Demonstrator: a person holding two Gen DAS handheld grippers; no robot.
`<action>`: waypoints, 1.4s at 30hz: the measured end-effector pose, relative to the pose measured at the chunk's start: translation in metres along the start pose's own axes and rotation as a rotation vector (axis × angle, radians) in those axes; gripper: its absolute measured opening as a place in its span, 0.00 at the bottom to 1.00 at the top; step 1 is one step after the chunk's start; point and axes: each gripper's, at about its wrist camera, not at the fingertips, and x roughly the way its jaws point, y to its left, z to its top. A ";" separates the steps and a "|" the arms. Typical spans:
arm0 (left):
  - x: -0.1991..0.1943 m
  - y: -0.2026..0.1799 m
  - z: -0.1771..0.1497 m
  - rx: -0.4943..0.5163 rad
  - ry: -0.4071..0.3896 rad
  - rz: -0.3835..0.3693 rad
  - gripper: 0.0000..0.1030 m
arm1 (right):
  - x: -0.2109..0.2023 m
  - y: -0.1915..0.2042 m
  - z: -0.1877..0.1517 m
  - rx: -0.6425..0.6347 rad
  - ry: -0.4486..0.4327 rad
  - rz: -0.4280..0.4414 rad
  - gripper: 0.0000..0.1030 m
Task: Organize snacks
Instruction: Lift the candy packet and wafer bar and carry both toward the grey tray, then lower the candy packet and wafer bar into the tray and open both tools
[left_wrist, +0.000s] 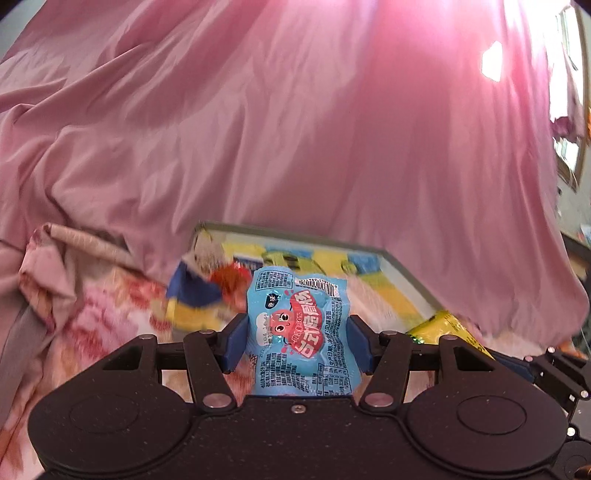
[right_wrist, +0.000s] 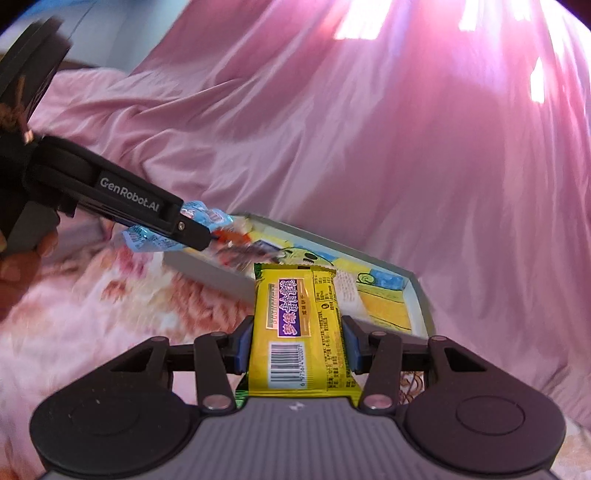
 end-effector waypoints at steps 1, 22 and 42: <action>0.006 -0.001 0.007 -0.001 -0.006 0.004 0.57 | 0.006 -0.007 0.006 0.014 0.004 0.002 0.51; 0.140 0.020 0.051 -0.036 0.059 0.092 0.57 | 0.164 -0.065 0.049 0.113 0.087 -0.002 0.51; 0.161 0.009 0.044 -0.018 0.152 0.100 0.76 | 0.190 -0.073 0.031 0.197 0.139 0.045 0.58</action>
